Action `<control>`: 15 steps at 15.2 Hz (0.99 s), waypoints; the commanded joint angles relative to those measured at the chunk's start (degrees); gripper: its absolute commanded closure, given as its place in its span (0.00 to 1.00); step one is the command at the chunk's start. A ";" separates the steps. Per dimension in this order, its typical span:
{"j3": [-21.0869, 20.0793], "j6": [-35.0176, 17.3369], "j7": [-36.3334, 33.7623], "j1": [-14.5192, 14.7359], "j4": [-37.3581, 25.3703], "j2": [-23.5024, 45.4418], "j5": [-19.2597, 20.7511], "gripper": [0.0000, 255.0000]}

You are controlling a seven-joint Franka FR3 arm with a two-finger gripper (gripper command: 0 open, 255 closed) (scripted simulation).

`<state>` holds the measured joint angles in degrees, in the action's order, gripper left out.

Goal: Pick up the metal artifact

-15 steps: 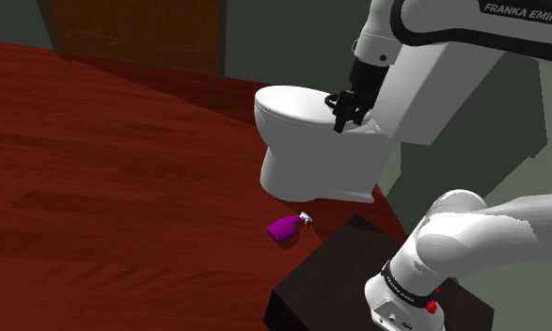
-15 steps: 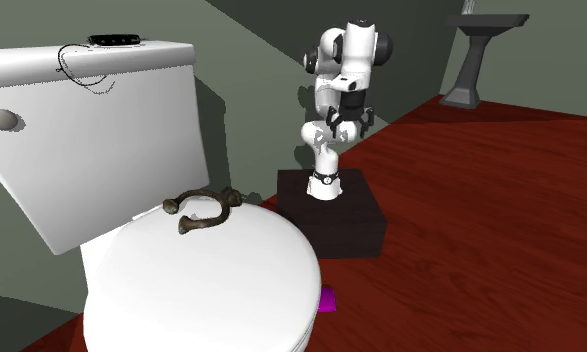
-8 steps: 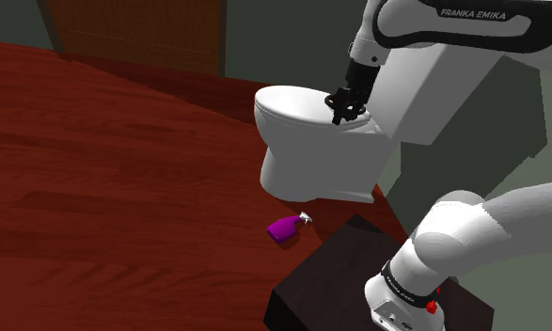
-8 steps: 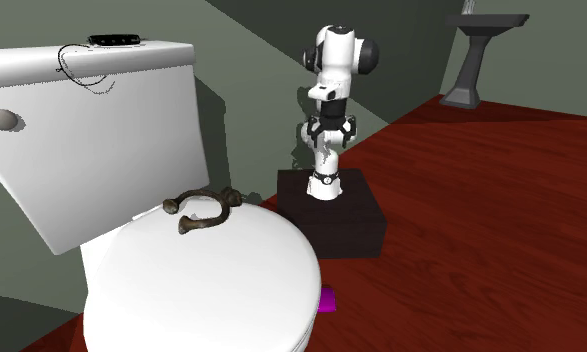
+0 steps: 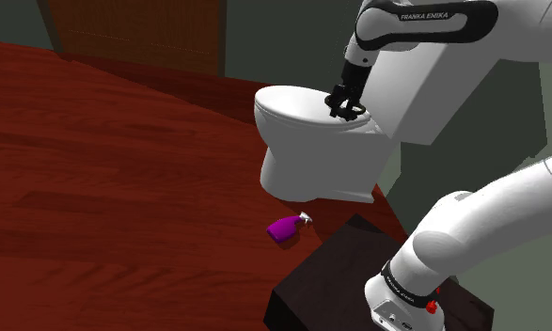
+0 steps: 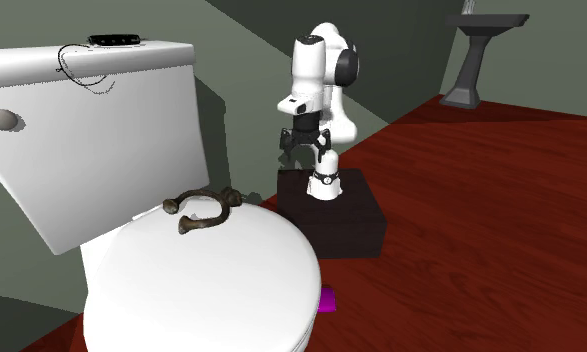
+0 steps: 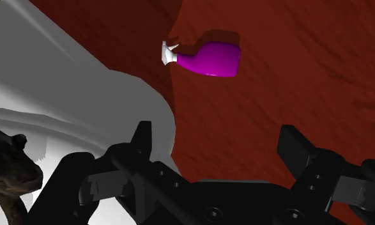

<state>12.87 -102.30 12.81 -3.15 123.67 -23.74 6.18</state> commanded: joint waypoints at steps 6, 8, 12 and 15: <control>5.73 -2.92 8.32 -1.25 -10.91 13.19 -1.75 0.00; 7.14 -3.35 10.82 -1.79 -14.62 17.30 -2.96 0.00; 9.44 -3.38 15.86 -3.48 -23.11 26.02 -6.22 0.00; 10.61 -2.53 19.49 -5.42 -30.61 33.03 -9.21 0.00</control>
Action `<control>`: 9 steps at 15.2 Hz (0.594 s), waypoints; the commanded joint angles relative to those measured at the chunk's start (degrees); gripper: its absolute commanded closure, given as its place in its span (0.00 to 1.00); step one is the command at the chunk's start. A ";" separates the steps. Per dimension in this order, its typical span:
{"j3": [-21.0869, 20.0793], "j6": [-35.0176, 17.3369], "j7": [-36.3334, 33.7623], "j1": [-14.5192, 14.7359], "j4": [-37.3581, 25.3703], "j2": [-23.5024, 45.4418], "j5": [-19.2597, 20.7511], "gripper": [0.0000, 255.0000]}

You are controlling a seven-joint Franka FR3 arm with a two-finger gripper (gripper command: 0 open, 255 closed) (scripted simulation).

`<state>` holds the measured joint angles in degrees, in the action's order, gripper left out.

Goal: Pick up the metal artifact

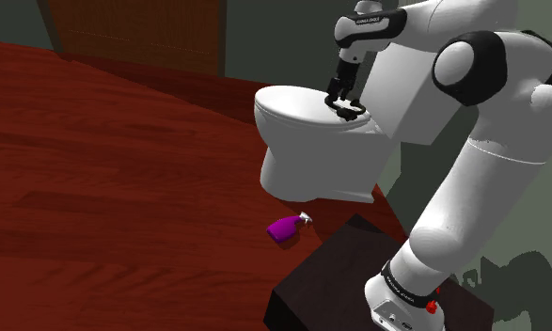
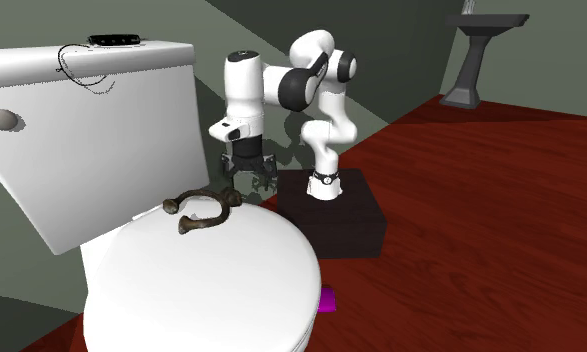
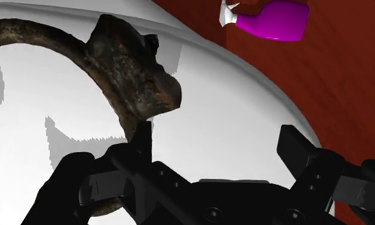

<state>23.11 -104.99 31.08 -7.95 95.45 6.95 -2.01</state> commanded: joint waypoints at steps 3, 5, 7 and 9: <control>0.88 1.91 4.45 -3.36 -11.20 9.81 -4.20 0.00; 0.88 3.68 6.26 -5.65 -18.07 15.14 -6.32 0.00; 0.76 2.96 6.32 -5.74 -17.50 15.28 -6.34 0.00; 0.71 1.36 6.35 -5.57 -15.77 15.16 -6.32 0.00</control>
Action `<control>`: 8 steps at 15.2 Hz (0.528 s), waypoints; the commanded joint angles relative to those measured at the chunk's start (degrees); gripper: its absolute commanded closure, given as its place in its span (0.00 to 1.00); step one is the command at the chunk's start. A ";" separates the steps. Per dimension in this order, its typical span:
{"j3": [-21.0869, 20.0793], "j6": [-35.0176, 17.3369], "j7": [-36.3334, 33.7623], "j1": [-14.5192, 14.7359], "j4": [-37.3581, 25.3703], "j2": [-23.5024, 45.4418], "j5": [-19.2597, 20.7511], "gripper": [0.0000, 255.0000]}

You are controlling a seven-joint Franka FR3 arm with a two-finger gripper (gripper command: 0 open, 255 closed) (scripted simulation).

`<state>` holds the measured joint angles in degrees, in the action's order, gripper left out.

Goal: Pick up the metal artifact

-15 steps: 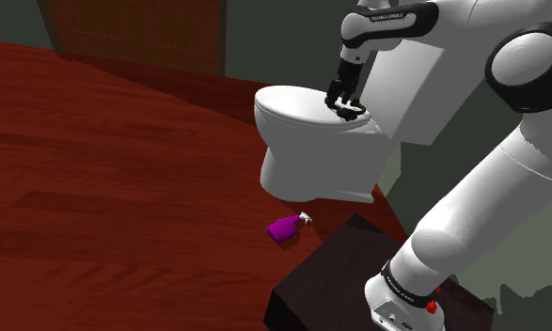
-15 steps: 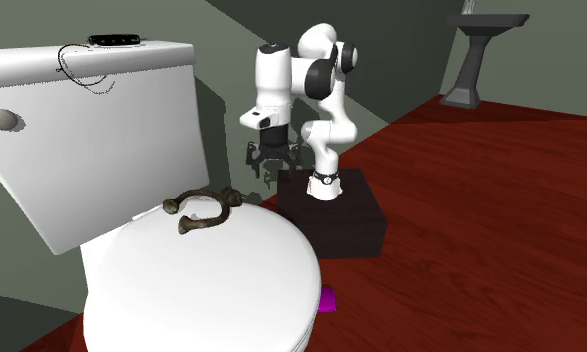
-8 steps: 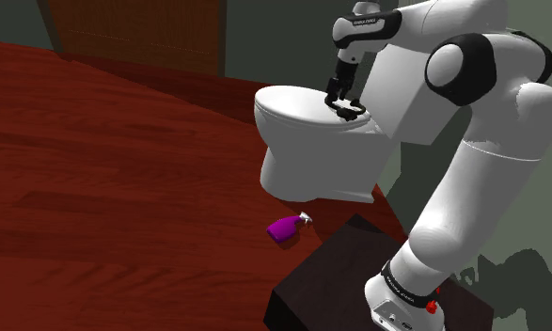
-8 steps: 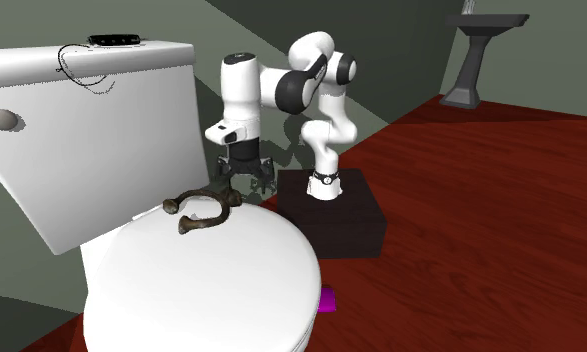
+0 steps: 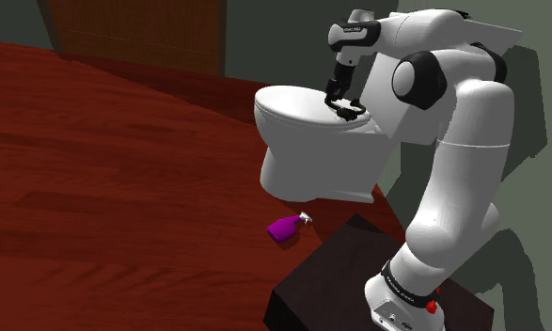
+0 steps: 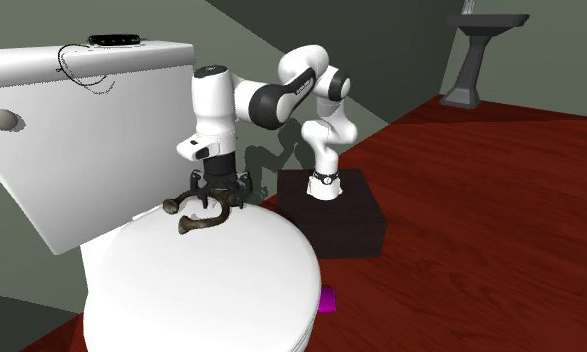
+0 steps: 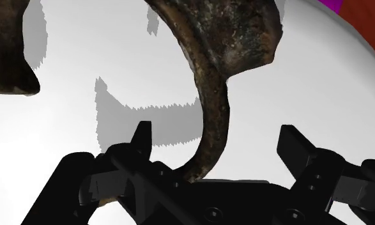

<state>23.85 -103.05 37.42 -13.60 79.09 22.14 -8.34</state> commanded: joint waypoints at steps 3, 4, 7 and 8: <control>-0.09 -2.89 0.08 0.28 2.91 -0.03 -0.04 0.00; -0.14 -4.08 0.13 0.36 4.07 0.01 -0.09 0.00; -0.14 -4.05 0.18 0.30 3.92 0.13 -0.14 1.00; -0.14 -4.03 0.17 0.31 3.90 0.14 -0.14 1.00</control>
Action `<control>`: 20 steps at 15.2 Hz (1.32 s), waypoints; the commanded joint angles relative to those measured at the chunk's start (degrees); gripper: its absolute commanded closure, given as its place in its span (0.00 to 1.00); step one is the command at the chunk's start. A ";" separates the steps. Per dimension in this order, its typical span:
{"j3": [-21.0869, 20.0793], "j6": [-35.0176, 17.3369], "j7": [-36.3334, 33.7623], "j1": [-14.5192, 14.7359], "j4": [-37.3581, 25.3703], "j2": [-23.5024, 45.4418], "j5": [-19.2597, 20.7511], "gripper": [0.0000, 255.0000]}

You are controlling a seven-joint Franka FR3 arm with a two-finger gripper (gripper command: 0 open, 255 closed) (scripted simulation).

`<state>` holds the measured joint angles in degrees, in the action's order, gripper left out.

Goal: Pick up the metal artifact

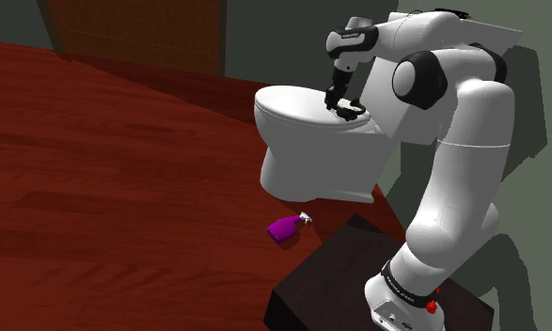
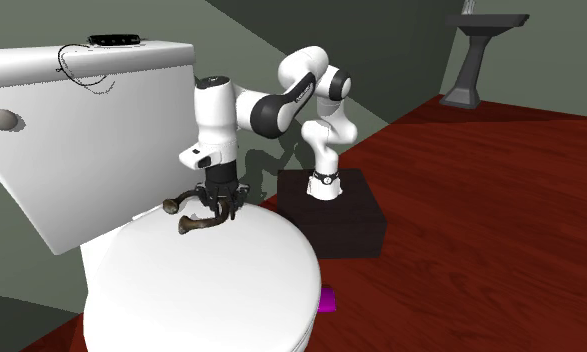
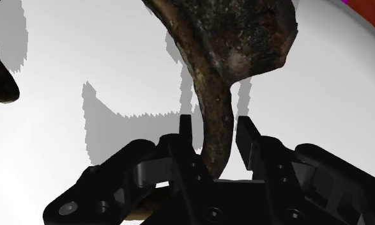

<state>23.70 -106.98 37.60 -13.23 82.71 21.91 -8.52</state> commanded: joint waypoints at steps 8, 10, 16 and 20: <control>0.02 -0.15 -0.04 0.00 0.46 0.24 0.09 1.00; 0.08 1.36 -0.10 -0.11 -1.01 0.18 0.15 1.00; 0.20 6.11 -0.22 -0.60 -6.03 0.43 0.14 1.00; 0.24 9.48 -0.25 -1.09 -9.93 0.97 -0.03 1.00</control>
<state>23.91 -98.36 37.29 -14.14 73.79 22.71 -8.49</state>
